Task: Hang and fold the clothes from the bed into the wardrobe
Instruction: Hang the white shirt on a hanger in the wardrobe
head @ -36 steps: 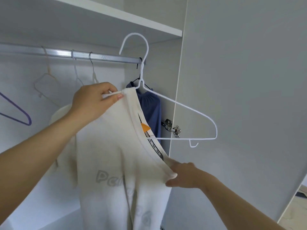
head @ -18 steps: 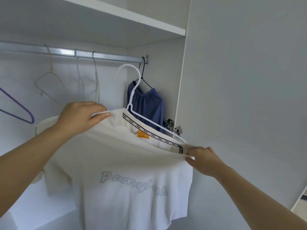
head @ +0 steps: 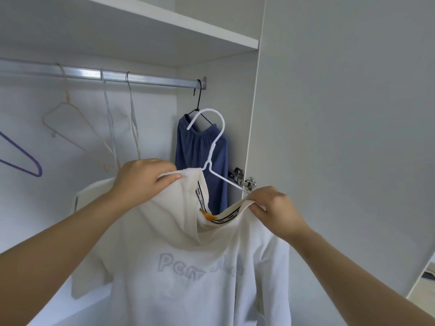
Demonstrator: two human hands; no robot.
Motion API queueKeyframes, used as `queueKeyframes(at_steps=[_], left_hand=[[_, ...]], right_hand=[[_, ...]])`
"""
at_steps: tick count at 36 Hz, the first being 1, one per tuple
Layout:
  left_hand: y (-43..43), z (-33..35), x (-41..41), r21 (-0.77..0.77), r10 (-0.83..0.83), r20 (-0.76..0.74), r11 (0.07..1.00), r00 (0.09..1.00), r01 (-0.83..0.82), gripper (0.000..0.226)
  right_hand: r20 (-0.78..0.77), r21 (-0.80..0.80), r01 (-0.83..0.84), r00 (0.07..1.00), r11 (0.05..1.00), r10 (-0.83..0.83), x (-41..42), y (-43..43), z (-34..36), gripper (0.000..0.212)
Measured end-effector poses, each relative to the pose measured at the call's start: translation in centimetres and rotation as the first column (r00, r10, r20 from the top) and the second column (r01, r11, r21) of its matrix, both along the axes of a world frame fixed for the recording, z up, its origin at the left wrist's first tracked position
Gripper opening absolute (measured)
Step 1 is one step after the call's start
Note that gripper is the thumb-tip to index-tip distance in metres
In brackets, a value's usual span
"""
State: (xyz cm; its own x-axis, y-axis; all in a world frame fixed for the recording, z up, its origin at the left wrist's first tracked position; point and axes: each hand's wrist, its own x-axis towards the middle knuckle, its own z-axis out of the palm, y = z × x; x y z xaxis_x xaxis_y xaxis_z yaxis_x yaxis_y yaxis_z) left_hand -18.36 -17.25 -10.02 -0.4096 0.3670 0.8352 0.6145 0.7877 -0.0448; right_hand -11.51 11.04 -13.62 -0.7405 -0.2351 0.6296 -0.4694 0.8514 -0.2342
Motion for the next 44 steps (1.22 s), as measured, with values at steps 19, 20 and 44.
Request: queueKeyframes(at_steps=[19, 20, 44], left_hand=[[2.1, 0.0, 0.7, 0.210, -0.135, 0.264, 0.974, 0.955, 0.080, 0.025], [2.4, 0.0, 0.9, 0.201, -0.137, 0.258, 0.976, 0.956, 0.086, 0.024], [5.8, -0.3, 2.6, 0.041, -0.141, 0.171, 0.990, 0.975, 0.136, 0.037]], right_hand=[[0.208, -0.407, 0.280, 0.955, 0.869, -0.211, -0.5, 1.0, -0.2, 0.032], [0.201, -0.393, 0.290, 0.953, 0.873, -0.226, -0.5, 0.8, -0.1, 0.032], [0.183, -0.444, 0.188, 0.976, 0.876, -0.116, -0.2, -3.8, 3.7, 0.048]])
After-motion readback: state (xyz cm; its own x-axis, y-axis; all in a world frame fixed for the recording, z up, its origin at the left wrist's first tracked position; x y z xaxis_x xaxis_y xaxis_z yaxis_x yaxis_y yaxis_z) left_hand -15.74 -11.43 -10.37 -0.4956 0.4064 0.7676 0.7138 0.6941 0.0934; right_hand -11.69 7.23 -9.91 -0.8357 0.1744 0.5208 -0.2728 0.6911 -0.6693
